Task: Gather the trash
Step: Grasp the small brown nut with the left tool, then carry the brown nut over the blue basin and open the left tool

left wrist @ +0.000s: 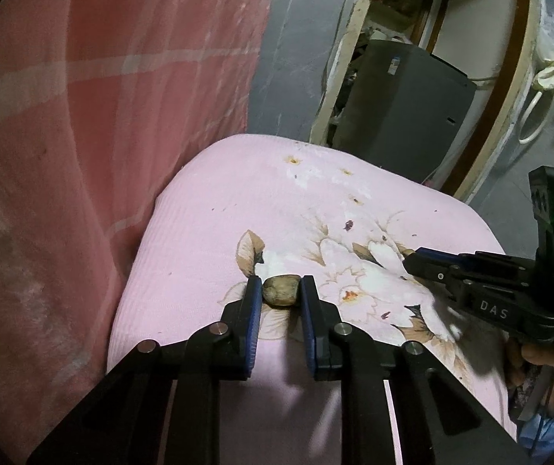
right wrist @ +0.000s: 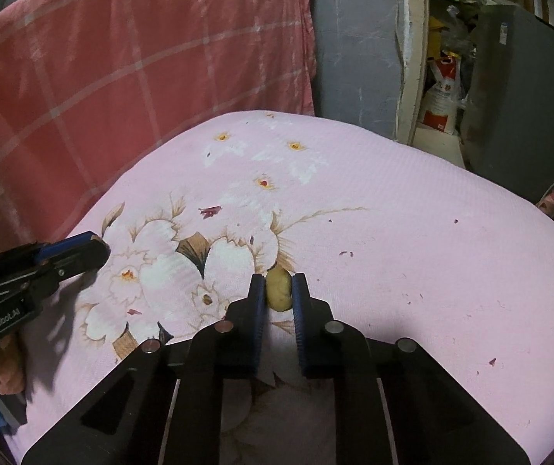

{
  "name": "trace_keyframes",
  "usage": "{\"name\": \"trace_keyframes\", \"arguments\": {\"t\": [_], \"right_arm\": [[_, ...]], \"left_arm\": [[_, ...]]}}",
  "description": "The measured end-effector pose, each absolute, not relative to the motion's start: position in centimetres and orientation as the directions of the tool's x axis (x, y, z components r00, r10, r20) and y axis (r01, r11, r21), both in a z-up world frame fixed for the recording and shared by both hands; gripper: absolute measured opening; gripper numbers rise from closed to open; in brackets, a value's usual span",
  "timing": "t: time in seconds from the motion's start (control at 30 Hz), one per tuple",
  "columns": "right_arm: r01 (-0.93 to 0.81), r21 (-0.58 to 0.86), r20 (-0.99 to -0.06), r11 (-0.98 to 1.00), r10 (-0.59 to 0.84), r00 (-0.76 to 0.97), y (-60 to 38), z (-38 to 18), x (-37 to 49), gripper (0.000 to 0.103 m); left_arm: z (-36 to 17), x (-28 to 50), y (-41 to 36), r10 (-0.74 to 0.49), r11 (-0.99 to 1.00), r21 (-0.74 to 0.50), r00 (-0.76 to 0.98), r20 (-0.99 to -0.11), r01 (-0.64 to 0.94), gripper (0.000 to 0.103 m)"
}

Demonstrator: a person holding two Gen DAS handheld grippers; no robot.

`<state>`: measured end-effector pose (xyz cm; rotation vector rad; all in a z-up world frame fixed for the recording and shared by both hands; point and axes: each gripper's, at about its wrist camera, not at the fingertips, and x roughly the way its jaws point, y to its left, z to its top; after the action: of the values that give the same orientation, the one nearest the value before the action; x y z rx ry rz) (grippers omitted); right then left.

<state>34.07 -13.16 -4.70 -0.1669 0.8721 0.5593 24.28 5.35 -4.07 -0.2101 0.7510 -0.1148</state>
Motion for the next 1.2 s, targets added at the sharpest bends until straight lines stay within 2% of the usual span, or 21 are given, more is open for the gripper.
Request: {"name": "trace_keyframes", "arguments": {"t": [0.1,0.3,0.43,0.57,0.77,0.9,1.2], "right_arm": [[-0.522,0.081,-0.733,0.849,0.406,0.546,-13.5,-4.2,33.3,0.011],[-0.506,0.085,-0.607,0.858,0.448,0.656,-15.3,-2.1,30.3,0.011],[-0.487,0.112,-0.496,0.866,0.474,0.728,-17.5,0.1,27.7,0.011],[-0.454,0.080,-0.373,0.888,0.448,0.812,-20.2,2.7,24.8,0.011],[-0.379,0.080,-0.216,0.922,0.387,0.896,-24.8,6.0,21.2,0.011],[-0.303,0.056,-0.131,0.951,0.307,0.942,-27.9,7.7,19.5,0.011],[-0.120,0.070,-0.053,0.990,0.124,0.991,-34.8,8.5,17.5,0.011]], "left_arm": [[-3.6,23.7,5.2,-0.195,0.970,-0.235,0.748,-0.634,0.054,0.016],[-2.1,22.2,4.1,-0.206,0.968,-0.235,0.799,-0.565,0.084,0.016],[-0.6,21.3,2.4,-0.238,0.958,-0.261,0.834,-0.498,0.118,0.016],[1.3,20.3,-0.5,-0.270,0.949,-0.265,0.871,-0.410,0.170,0.016],[4.4,19.1,-5.6,-0.330,0.930,-0.259,0.900,-0.285,0.260,0.016],[5.8,19.3,-8.8,-0.364,0.920,-0.245,0.901,-0.237,0.307,0.016],[7.9,20.8,-16.7,-0.472,0.872,-0.240,0.862,-0.187,0.426,0.016]]}}
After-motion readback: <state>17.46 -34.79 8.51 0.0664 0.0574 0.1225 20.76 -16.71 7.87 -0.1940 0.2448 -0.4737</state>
